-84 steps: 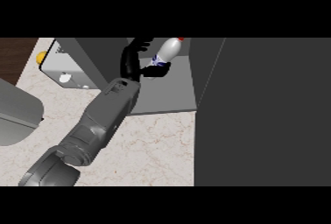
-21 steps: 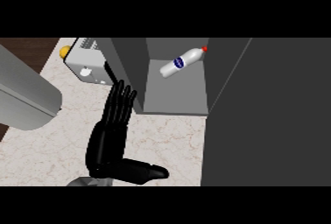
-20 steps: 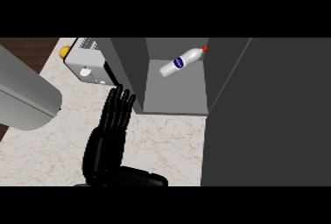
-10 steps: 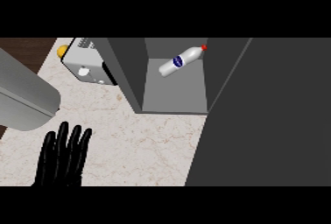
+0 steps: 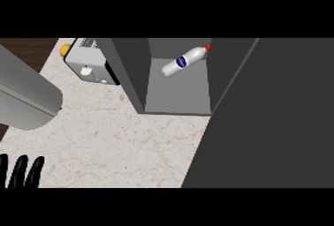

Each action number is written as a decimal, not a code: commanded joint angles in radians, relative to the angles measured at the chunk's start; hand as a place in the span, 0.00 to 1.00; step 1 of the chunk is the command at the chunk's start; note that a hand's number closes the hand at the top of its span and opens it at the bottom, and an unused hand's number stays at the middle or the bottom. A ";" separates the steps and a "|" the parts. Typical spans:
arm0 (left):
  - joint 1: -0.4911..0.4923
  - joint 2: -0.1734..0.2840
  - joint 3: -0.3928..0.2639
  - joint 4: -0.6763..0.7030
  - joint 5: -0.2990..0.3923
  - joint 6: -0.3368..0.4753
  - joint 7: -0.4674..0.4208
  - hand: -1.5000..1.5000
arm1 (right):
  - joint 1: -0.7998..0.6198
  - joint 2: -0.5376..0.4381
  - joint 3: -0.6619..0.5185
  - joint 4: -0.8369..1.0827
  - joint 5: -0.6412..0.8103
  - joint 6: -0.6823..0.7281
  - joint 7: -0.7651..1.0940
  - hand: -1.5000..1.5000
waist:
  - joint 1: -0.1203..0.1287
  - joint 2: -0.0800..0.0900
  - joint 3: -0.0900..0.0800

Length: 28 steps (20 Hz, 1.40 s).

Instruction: Pick up the bottled water, place it into the cabinet and close the cabinet

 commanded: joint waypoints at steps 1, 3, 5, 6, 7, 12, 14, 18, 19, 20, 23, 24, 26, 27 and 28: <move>0.093 0.040 0.067 -0.052 0.067 -0.060 -0.019 0.00 | -0.076 0.110 0.214 -0.041 0.028 -0.009 0.101 1.00 | 0.012 -0.009 -0.006; 0.126 0.063 0.094 -0.033 0.082 -0.110 -0.039 0.00 | -0.073 0.127 0.234 -0.055 0.032 -0.013 0.120 1.00 | 0.019 -0.011 -0.007; 0.167 0.067 0.122 -0.035 0.109 -0.153 -0.071 0.00 | -0.102 0.146 0.198 -0.035 -0.003 -0.012 0.136 1.00 | 0.023 -0.009 -0.006; 0.168 0.063 0.140 -0.021 0.123 -0.170 -0.086 0.00 | -0.122 0.165 0.199 0.009 -0.018 -0.009 0.140 1.00 | 0.030 -0.007 -0.006; 0.166 0.072 0.168 -0.028 0.125 -0.166 -0.076 0.00 | -0.135 0.191 0.225 -0.032 -0.016 -0.024 0.211 1.00 | 0.023 -0.006 -0.006; 0.276 0.084 0.245 -0.020 0.187 -0.283 -0.130 0.00 | -0.254 0.289 0.262 0.039 -0.047 -0.131 0.312 1.00 | 0.023 -0.008 -0.005; 0.259 0.084 0.281 -0.007 0.218 -0.304 -0.129 0.00 | -0.372 0.290 0.283 0.111 -0.048 -0.226 0.337 1.00 | 0.021 -0.004 -0.005; 0.319 0.107 0.377 0.026 0.282 -0.402 -0.156 0.00 | -0.582 0.292 0.183 0.154 -0.147 -0.302 0.423 1.00 | 0.026 -0.003 -0.004; 0.338 0.123 0.404 0.028 0.313 -0.441 -0.153 0.00 | -0.629 0.292 0.157 0.203 -0.193 -0.318 0.424 1.00 | 0.027 -0.002 -0.004; 0.379 0.125 0.430 0.011 0.342 -0.464 -0.156 0.00 | -0.673 0.292 0.130 0.221 -0.216 -0.357 0.427 1.00 | 0.033 -0.003 -0.004; 0.412 0.115 0.485 0.013 0.375 -0.509 -0.156 0.00 | -0.803 0.293 0.036 0.318 -0.311 -0.386 0.403 1.00 | 0.013 -0.003 -0.002; 0.429 0.117 0.514 0.030 0.384 -0.553 -0.165 0.00 | -0.832 0.293 0.038 0.309 -0.340 -0.405 0.454 1.00 | 0.008 -0.005 -0.003; 0.471 0.079 0.505 -0.015 0.370 -0.543 -0.153 0.00 | -0.902 0.293 -0.035 0.318 -0.393 -0.403 0.495 1.00 | 0.001 -0.006 -0.002; 0.407 0.095 0.504 0.043 0.363 -0.547 -0.149 0.00 | -0.995 0.293 -0.058 0.462 -0.433 -0.436 0.403 1.00 | 0.008 0.000 -0.002; 0.435 0.083 0.540 0.074 0.391 -0.596 -0.147 0.00 | -0.882 0.293 -0.067 0.415 -0.446 -0.351 0.393 1.00 | -0.009 -0.005 -0.002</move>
